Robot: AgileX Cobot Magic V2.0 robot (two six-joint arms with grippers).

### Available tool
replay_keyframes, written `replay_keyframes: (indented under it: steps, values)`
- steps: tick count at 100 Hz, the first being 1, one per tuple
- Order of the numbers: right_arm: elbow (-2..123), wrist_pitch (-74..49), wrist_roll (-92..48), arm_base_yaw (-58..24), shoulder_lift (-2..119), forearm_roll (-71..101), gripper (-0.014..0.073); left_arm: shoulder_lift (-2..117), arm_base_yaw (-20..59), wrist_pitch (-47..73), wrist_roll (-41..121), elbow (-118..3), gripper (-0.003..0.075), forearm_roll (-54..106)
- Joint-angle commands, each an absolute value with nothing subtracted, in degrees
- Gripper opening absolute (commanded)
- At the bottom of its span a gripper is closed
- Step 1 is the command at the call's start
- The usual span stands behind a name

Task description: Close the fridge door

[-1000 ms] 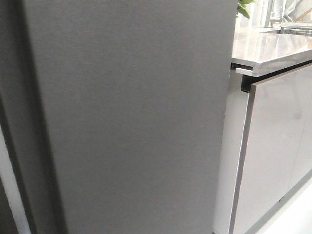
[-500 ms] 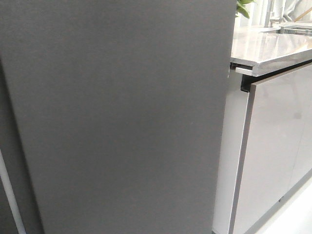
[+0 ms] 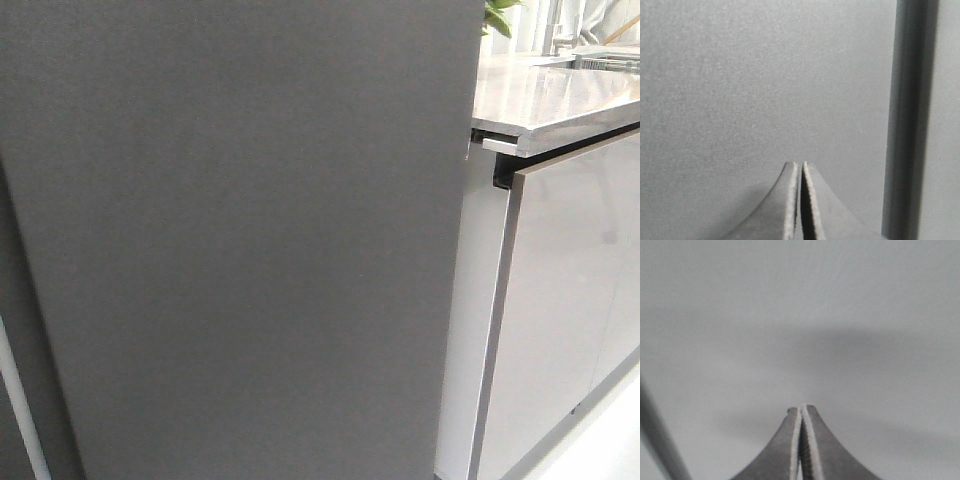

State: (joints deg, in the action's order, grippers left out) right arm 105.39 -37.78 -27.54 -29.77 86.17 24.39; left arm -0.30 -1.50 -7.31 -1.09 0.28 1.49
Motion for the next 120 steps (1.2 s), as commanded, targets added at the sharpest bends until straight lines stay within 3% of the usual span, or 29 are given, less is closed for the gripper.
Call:
replay_keyframes:
  steps: [1, 23, 86, 120]
  values:
    - [107.0, -37.2, -22.3, -29.3, 81.1, 18.7, -0.0044, -0.9, -1.1, -11.5, -1.3, 2.3, -0.0020, 1.7]
    - [102.7, -40.9, -18.6, -29.3, 71.2, 14.8, -0.0044, -0.9, -1.1, -11.5, -1.3, 2.3, -0.0020, 1.7]
    - [57.4, -31.5, -6.4, -29.3, 30.0, 6.4, -0.0044, -0.9, -1.1, -11.5, -1.3, 2.3, -0.0020, 1.7]
    - [47.4, -30.9, -5.7, -29.3, 23.6, 6.9, -0.0044, -0.9, -1.1, -11.5, -1.3, 2.3, -0.0020, 1.7]
